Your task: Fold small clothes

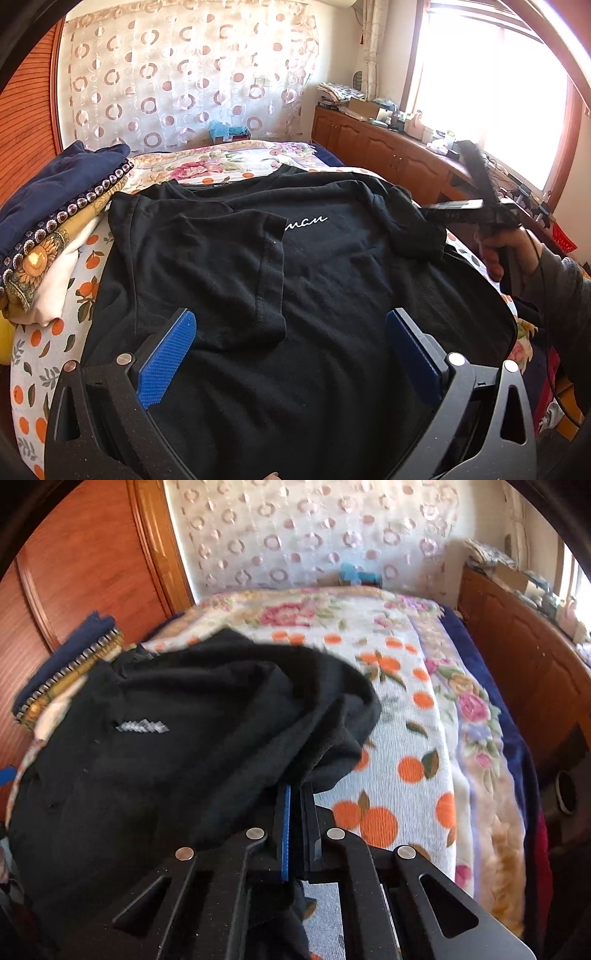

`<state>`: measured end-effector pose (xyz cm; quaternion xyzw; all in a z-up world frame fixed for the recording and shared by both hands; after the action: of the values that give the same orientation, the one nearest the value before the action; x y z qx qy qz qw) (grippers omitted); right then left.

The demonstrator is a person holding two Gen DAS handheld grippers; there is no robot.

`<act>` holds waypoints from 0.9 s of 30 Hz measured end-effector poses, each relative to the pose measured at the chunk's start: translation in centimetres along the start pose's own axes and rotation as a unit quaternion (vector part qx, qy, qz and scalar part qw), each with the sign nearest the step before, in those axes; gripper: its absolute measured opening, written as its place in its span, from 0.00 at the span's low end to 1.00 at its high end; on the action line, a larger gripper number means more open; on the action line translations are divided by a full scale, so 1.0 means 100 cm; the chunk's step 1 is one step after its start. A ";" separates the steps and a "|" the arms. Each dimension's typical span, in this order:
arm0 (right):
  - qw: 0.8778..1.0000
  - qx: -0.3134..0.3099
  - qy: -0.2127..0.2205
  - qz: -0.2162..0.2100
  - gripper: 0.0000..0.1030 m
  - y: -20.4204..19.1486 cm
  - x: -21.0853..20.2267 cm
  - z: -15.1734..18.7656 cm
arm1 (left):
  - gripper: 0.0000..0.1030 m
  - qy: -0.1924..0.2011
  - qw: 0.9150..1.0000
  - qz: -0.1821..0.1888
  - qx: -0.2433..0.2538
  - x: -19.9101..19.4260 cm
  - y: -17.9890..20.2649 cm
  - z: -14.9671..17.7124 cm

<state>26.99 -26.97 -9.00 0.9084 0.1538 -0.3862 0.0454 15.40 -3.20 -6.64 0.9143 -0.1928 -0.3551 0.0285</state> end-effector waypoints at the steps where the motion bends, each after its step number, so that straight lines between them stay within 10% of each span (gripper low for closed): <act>1: 1.000 -0.001 0.016 0.000 0.04 0.000 -0.008 -0.004 | 1.00 0.001 1.000 -0.001 -0.003 -0.001 -0.001 0.000; 9: 0.993 -0.061 0.095 -0.022 0.04 -0.038 -0.067 -0.045 | 1.00 0.004 1.000 -0.003 -0.010 -0.004 -0.006 0.002; 16: 0.985 -0.125 0.080 -0.092 0.04 -0.101 -0.055 -0.062 | 1.00 0.003 1.000 -0.007 -0.019 -0.006 -0.015 0.005; 20: 0.984 -0.114 0.084 -0.108 0.48 -0.094 -0.052 -0.061 | 1.00 -0.001 1.000 -0.009 -0.023 -0.006 -0.020 0.008; 27: 0.994 -0.088 0.057 -0.041 0.52 -0.043 -0.038 -0.033 | 1.00 -0.001 1.000 -0.008 -0.028 -0.002 -0.021 0.009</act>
<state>25.44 -23.19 -3.79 0.9143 0.2268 -0.3202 0.1004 15.39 -1.09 -7.54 0.9142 -0.1759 -0.3614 0.0510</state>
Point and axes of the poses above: each gripper's, at about its wrist camera, not at the fingertips, and x roughly the way its jaws point, y to its right, z to its underside, the point moved 3 cm from there along x, roughly the way its jaws point, and after that the axes turned 4 degrees about z, right-handed, at the moved point
